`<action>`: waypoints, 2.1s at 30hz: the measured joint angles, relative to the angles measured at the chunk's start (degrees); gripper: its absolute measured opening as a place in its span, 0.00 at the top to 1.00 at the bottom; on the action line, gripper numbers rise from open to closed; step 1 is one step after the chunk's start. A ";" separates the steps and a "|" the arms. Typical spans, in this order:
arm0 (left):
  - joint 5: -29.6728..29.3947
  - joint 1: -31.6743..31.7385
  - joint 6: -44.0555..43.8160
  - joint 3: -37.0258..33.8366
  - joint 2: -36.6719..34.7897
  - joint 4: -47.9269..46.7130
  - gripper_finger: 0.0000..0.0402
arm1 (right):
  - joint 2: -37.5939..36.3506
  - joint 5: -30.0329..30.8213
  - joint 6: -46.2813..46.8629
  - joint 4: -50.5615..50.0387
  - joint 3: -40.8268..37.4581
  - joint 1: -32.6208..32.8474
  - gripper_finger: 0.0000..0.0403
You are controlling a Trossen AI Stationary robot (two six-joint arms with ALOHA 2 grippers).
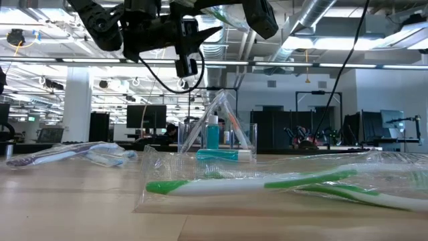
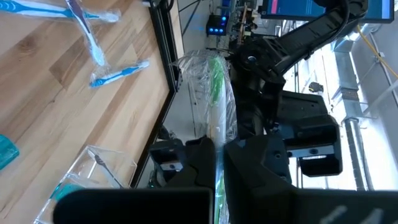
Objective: Pick & Place toothbrushing station
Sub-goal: Put the top green toothbrush into the transparent organizer
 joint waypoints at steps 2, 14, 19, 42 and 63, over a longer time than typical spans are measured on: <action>0.00 -0.22 0.31 0.56 0.00 -0.21 0.70 | 0.00 0.00 -0.01 0.00 0.00 -0.22 1.00; 1.97 -1.25 0.01 4.61 6.11 -0.05 0.70 | -0.04 0.20 0.47 -0.07 -0.04 -0.14 1.00; 2.44 -1.25 0.44 5.69 6.08 -0.02 0.70 | -0.07 0.22 0.46 -0.04 -0.04 -0.14 1.00; 2.71 -1.66 3.57 5.91 6.71 0.11 0.95 | 0.07 -0.13 4.97 -3.10 -0.09 -0.23 0.94; 3.72 0.03 6.99 5.82 6.45 -0.16 0.96 | -0.82 7.72 14.62 -10.13 0.01 1.98 0.76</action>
